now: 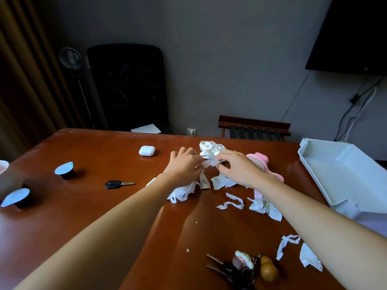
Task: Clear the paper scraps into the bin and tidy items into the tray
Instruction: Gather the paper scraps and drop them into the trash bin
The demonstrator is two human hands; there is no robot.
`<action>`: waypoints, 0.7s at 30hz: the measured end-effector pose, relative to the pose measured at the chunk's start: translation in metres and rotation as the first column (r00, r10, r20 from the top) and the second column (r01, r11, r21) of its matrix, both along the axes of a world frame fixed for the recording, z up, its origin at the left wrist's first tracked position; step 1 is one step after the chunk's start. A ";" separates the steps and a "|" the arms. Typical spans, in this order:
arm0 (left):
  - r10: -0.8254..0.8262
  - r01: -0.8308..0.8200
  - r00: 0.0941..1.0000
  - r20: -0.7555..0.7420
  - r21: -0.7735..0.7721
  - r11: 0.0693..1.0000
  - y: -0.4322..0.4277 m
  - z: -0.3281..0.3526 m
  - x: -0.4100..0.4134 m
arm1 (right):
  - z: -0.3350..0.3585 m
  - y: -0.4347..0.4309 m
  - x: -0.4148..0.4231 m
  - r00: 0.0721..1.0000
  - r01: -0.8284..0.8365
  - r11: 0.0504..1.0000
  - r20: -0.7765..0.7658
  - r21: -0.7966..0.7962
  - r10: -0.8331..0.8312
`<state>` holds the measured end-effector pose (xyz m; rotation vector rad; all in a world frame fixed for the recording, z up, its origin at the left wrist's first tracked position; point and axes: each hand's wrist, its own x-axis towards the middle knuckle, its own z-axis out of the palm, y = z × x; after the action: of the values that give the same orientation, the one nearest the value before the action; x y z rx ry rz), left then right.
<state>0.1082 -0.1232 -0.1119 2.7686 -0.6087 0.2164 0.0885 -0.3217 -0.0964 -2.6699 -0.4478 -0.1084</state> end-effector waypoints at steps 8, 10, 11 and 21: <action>0.030 -0.028 0.997 -0.069 0.020 0.999 0.024 0.003 -0.037 | 0.002 -0.015 -0.053 0.995 0.097 0.995 -0.027 -0.015 -0.097; 0.070 -0.069 0.990 -0.121 0.010 0.998 0.026 -0.001 -0.043 | 0.004 -0.020 -0.063 0.992 0.123 0.992 0.001 -0.038 -0.123; 0.085 -0.086 0.987 -0.137 -0.001 0.996 0.027 -0.003 -0.045 | 0.005 -0.022 -0.068 0.991 0.133 0.990 0.012 -0.043 -0.132; 0.073 -0.099 0.962 -0.262 -0.091 0.991 0.014 -0.009 -0.068 | -0.002 -0.039 -0.099 0.977 0.213 0.969 0.051 -0.126 -0.208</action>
<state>0.0401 -0.1091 -0.1210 2.6645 -0.3990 -0.0926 -0.0110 -0.3608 -0.0981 -2.8429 -0.1861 -0.1992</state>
